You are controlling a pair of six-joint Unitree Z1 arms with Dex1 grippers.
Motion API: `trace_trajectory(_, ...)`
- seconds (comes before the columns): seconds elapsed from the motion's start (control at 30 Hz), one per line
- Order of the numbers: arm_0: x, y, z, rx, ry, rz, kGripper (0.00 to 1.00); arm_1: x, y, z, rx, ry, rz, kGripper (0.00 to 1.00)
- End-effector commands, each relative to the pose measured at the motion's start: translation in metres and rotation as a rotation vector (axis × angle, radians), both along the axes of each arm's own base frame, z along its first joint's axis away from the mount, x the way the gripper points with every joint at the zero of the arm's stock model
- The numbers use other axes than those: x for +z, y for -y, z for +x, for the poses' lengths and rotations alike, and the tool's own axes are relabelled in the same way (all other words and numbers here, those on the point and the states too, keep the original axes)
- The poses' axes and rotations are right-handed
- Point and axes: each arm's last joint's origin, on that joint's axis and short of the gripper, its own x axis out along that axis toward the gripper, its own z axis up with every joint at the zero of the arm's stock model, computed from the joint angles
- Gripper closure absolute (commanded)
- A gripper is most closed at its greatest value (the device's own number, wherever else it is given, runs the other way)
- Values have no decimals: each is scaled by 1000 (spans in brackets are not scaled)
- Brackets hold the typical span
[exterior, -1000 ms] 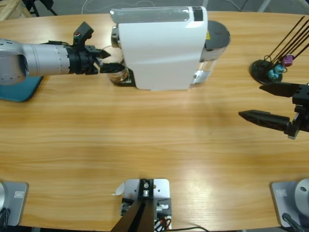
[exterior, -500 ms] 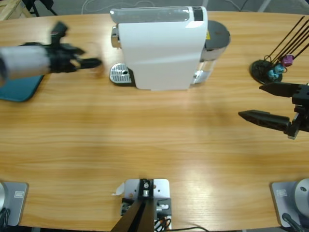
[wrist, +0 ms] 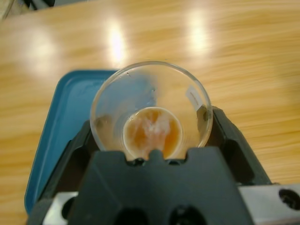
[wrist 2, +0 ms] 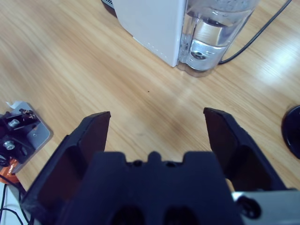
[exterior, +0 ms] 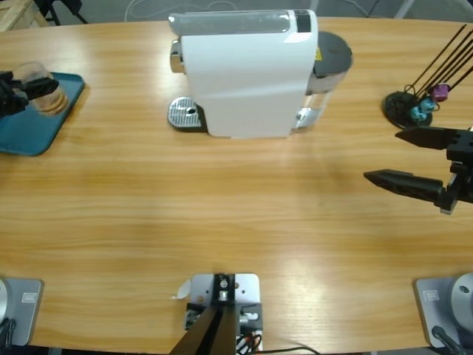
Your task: Pour coffee
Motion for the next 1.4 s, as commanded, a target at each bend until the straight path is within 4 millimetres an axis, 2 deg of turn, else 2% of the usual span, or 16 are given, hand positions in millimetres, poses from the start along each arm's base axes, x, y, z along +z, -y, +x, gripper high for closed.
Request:
trace_trajectory(0.03, -14, -29, -2, 148, -57, 7, 704, -5, -5, 1, 44, -40, -13, 133)
trace_trajectory(0.27, -27, -54, 9, 260, -85, 12, 704, -6, -8, 4, 48, -58, -23, 133)
trace_trajectory(0.5, -46, -56, 26, 268, -89, 9, 704, -5, -8, 5, 48, -66, -29, 133)
trace_trajectory(0.67, -54, -55, 31, 257, -88, 3, 694, -6, -10, 7, 48, -72, -33, 133)
trace_trajectory(0.7, -55, -54, 32, 249, -86, -3, 509, -6, -10, 7, 48, -73, -34, 133)
trace_trajectory(0.73, -55, -53, 32, 242, -82, -8, 236, -6, -10, 7, 47, -74, -35, 128)
trace_trajectory(0.77, -54, -53, 31, 239, -77, -7, 92, -6, -10, 7, 45, -73, -36, 118)
trace_trajectory(0.87, -51, -53, 28, 236, -57, -7, 43, -6, -10, 8, 43, -74, -39, 37)
trace_trajectory(1.0, -41, -53, 21, 236, -24, -12, 4, -5, -10, 8, 44, -78, -40, 23)
trace_trajectory(1.1, -25, -53, 9, 239, 10, -18, 4, -6, -10, 8, 45, -80, -40, 9)
trace_trajectory(1.17, -5, -52, -5, 237, 64, -25, 4, -5, -10, 8, 47, -78, -38, 9)
trace_trajectory(1.33, 82, -42, -53, 174, 272, -61, 4, -5, -10, 8, 49, -79, -37, 9)
trace_trajectory(1.4, 121, -30, -70, 78, 348, -91, 4, -5, -10, 7, 49, -77, -35, 9)
